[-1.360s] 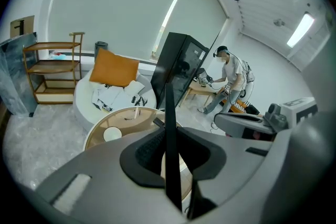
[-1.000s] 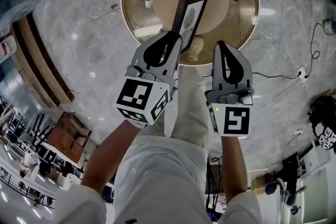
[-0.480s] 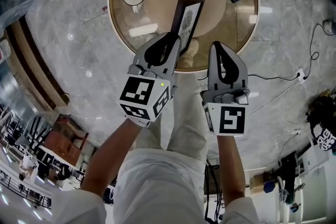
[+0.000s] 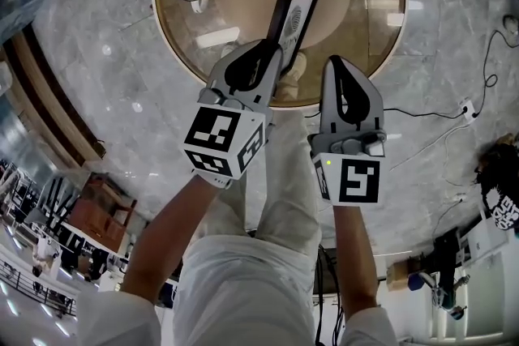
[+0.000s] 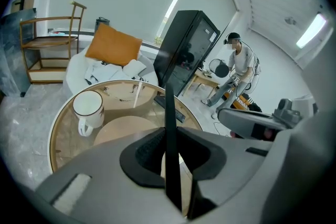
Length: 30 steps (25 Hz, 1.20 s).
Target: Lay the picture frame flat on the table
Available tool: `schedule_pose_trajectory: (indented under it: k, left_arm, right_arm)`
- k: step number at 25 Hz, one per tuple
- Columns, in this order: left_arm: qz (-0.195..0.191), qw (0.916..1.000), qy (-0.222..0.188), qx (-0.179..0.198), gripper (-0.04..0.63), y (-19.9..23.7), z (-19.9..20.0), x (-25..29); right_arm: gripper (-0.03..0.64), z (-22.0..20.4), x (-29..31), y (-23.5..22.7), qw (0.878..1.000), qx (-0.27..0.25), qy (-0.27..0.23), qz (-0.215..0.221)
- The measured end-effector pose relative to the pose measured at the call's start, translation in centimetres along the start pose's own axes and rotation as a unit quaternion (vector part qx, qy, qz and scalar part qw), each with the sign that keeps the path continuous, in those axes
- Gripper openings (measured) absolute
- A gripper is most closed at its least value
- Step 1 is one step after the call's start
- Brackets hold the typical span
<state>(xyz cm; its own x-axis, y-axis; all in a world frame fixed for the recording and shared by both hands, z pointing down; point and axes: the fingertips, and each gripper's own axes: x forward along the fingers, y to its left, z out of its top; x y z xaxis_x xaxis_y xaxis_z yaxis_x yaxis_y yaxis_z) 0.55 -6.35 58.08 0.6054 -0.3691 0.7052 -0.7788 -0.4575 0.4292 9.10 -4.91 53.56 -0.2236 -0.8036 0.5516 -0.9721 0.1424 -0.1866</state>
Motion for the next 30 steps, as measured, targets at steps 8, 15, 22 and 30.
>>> schedule_pose_trajectory:
  k: [8, 15, 22, 30]
  left_arm:
    - [-0.003, 1.0, 0.002, -0.004, 0.066, 0.4, -1.2, 1.5]
    - [-0.001, 0.9999, 0.006, -0.009, 0.066, 0.9, -2.2, 2.3]
    - [-0.001, 0.9998, 0.005, -0.017, 0.066, 1.2, -2.6, 3.1]
    - [0.002, 0.9998, 0.002, -0.02, 0.066, 2.2, -2.4, 3.8]
  right_arm:
    - [0.006, -1.4, 0.5, -0.1, 1.0, 0.006, 0.005, -0.003]
    - [0.006, -2.4, 0.8, 0.1, 1.0, 0.008, 0.014, -0.001]
    - [0.006, -3.2, 1.2, 0.0, 1.0, 0.008, 0.022, 0.0]
    - [0.006, -3.7, 1.9, 0.6, 1.0, 0.007, 0.026, 0.003]
